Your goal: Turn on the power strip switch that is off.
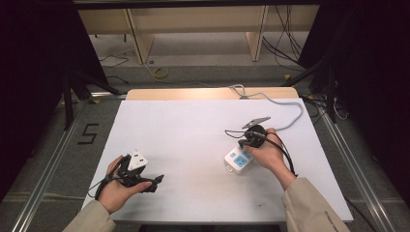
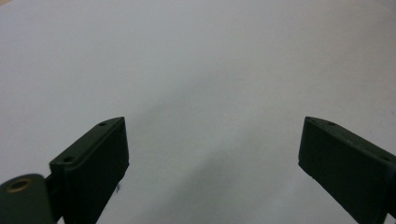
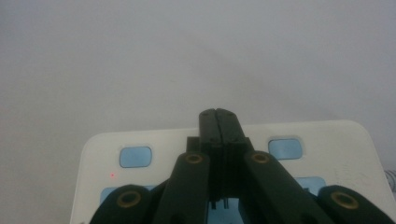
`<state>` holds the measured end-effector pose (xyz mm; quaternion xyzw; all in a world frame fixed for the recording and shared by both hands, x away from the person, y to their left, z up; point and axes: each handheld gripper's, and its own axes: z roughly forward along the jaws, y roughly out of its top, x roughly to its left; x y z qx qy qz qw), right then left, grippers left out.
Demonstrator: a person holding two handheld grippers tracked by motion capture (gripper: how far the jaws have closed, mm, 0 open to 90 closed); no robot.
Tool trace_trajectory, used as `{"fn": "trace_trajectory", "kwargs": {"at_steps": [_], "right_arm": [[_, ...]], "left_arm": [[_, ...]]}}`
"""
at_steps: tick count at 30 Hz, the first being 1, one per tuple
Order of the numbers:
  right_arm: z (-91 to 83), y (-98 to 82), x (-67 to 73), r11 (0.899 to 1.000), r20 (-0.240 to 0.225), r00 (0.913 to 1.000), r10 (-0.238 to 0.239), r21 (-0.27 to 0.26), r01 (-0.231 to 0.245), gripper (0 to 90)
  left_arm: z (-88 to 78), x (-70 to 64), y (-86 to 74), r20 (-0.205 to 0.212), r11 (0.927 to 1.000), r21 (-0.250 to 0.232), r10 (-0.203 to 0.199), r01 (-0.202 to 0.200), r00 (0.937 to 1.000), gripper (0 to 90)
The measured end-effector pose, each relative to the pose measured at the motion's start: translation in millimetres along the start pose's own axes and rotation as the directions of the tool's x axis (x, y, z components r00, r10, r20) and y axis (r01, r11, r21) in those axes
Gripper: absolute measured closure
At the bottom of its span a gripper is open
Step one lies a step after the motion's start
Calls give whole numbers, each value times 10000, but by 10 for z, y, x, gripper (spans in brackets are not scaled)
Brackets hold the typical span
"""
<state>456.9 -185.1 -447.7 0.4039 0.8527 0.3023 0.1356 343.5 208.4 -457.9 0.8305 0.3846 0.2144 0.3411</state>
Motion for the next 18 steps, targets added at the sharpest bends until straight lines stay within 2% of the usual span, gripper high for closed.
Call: {"fn": "trace_trajectory", "kwargs": {"at_steps": [18], "right_arm": [[-10, 4, 4, 9997, 14, 10000, 40, 250, -41, 900]], "left_arm": [[2, -5, 1, -17, 10000, -18, -29, 29, 10000, 83]]}}
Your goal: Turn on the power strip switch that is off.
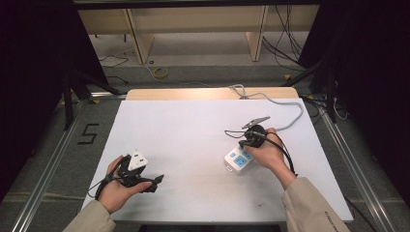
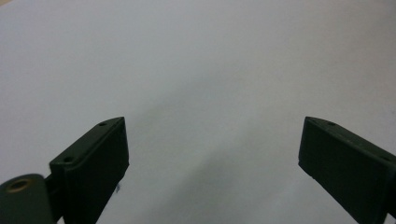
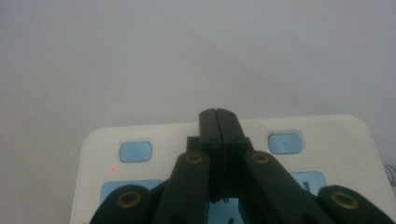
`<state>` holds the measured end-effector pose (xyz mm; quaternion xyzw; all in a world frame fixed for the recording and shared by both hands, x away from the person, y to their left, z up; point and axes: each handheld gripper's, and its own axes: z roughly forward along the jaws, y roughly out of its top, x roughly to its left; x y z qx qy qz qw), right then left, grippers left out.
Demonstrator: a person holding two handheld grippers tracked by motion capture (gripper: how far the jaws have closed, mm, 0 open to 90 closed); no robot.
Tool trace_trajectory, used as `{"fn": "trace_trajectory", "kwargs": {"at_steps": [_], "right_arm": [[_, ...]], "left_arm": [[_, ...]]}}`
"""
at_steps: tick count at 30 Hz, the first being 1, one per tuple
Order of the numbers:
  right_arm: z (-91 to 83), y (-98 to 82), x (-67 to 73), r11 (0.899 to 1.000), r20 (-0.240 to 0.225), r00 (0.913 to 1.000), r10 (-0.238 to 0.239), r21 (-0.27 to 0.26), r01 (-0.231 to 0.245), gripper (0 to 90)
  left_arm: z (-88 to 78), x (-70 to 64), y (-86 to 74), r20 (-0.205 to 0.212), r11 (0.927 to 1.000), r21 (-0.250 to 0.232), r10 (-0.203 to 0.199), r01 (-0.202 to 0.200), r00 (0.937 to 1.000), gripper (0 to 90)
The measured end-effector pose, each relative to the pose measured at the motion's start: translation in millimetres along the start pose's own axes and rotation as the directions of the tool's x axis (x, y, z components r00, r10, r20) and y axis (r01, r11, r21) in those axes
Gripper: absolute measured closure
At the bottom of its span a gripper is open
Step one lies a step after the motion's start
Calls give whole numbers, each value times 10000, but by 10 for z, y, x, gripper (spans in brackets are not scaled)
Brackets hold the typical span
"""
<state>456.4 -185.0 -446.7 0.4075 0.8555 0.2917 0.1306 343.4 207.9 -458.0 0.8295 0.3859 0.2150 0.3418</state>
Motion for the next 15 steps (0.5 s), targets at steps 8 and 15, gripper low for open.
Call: {"fn": "trace_trajectory", "kwargs": {"at_steps": [8, 15], "right_arm": [[5, 0, 4, 10000, 51, 10000, 3, 27, -4, 900], [12, 3, 8, 10000, 87, 9999, -60, 53, 59, 900]], "left_arm": [[1, -1, 0, -1, 10000, 9, 4, -4, 10000, 83], [2, -3, 1, -4, 10000, 15, 10, -10, 10000, 82]]}}
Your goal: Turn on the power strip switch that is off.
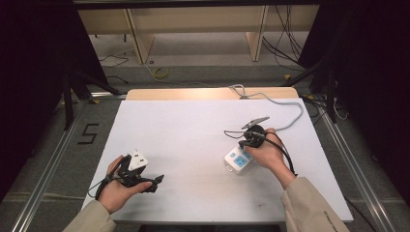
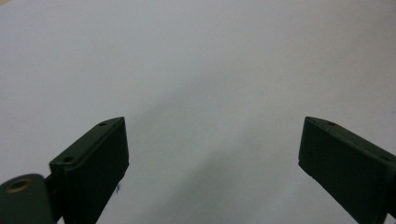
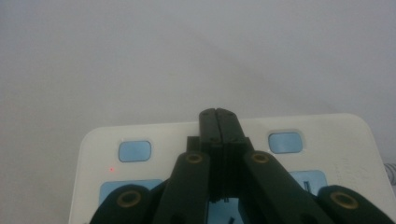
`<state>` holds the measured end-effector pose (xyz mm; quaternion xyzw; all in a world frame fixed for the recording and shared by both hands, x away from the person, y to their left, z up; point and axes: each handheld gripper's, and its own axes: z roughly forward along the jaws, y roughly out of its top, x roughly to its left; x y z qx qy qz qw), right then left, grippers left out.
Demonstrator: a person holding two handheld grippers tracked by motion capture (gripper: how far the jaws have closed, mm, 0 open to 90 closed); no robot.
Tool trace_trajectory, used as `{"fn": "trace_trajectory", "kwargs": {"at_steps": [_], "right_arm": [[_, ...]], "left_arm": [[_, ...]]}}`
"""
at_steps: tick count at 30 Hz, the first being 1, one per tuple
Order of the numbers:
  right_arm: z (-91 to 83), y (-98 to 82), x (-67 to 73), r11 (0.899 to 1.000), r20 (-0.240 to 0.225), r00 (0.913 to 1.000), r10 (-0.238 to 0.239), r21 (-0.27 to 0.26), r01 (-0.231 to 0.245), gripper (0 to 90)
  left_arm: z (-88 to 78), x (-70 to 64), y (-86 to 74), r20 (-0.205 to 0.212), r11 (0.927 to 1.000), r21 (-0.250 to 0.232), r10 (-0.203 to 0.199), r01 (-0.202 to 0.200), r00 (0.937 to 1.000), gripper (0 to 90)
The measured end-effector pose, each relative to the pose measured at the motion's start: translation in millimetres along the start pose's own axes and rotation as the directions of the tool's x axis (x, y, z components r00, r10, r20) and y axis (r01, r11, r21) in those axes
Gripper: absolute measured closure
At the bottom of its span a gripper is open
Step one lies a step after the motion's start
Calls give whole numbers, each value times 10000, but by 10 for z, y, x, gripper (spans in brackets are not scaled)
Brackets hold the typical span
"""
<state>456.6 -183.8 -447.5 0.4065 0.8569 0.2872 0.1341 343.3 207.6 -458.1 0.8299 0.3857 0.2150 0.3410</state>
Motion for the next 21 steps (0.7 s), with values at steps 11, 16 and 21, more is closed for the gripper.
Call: {"fn": "trace_trajectory", "kwargs": {"at_steps": [11, 16, 21], "right_arm": [[13, 10, 9, 10000, 85, 9999, -91, 37, 90, 900], [13, 20, 17, 9999, 117, 9999, -64, 135, 63, 900], [16, 25, 24, 9998, 155, 9998, -104, 191, 101, 900]], "left_arm": [[0, -1, 1, -11, 10000, 22, -3, 3, 10000, 82], [1, 2, -2, -12, 10000, 13, -6, 6, 10000, 82], [2, -3, 1, 0, 10000, 44, -11, 11, 10000, 82]]}}
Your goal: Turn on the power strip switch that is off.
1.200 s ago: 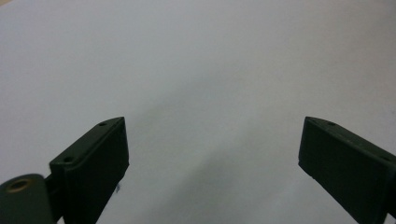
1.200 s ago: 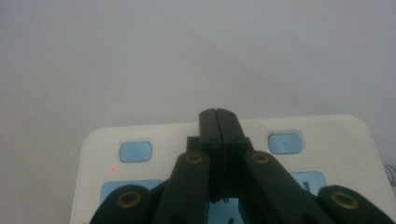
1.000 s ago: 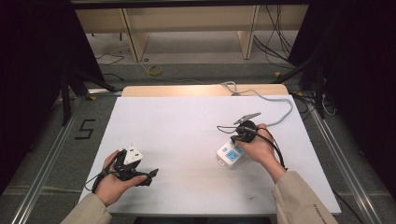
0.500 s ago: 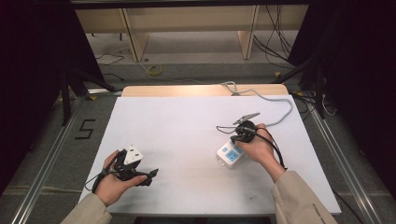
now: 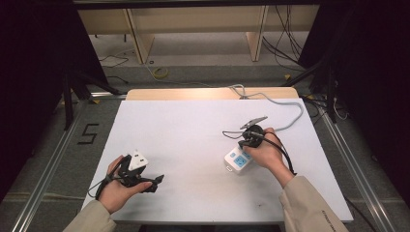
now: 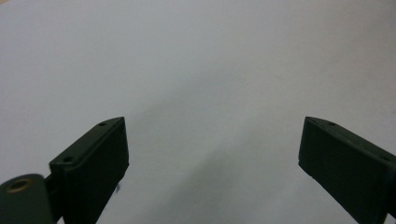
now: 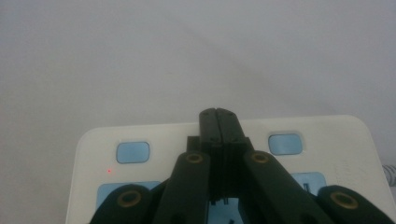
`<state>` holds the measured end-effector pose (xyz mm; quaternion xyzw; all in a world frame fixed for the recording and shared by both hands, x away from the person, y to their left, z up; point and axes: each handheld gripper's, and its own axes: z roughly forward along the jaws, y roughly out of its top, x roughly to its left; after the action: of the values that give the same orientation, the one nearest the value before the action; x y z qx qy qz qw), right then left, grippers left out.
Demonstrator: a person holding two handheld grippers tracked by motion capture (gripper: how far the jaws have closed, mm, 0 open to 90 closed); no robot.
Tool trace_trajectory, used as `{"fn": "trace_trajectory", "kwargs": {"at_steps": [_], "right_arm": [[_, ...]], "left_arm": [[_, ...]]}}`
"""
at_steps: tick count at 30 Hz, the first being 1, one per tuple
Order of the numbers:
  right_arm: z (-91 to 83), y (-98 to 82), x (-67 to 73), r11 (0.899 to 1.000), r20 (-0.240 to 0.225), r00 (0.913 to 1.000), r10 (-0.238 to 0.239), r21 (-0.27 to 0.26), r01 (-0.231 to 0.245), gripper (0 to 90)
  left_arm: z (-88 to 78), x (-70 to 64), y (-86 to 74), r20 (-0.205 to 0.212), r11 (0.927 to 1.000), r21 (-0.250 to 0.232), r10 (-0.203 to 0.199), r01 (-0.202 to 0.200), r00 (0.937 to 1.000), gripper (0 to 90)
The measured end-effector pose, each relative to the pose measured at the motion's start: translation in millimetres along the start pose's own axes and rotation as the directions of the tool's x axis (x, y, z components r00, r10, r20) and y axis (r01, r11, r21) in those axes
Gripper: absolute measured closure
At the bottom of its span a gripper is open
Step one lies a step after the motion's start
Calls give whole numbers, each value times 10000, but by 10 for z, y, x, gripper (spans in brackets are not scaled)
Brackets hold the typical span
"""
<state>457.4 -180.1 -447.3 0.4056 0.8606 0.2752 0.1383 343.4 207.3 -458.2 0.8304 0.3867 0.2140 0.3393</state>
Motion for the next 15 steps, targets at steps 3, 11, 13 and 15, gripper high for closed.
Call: {"fn": "trace_trajectory", "kwargs": {"at_steps": [3, 11, 13, 15], "right_arm": [[2, 5, 5, 10000, 36, 10000, -1, 41, 1, 900], [3, 9, 11, 9999, 75, 10000, 58, 84, -59, 900], [4, 10, 9, 9999, 55, 10000, 66, 96, -66, 900], [5, 11, 7, 9999, 55, 9999, 102, 99, -102, 900]], "left_arm": [[2, 0, -2, -8, 10000, -4, -5, 5, 10000, 82], [5, -1, -2, 14, 10000, 3, -11, 11, 10000, 82], [8, 1, -2, 15, 10000, 5, -4, 4, 10000, 82], [9, 2, -2, 22, 10000, 19, -5, 5, 10000, 82]]}}
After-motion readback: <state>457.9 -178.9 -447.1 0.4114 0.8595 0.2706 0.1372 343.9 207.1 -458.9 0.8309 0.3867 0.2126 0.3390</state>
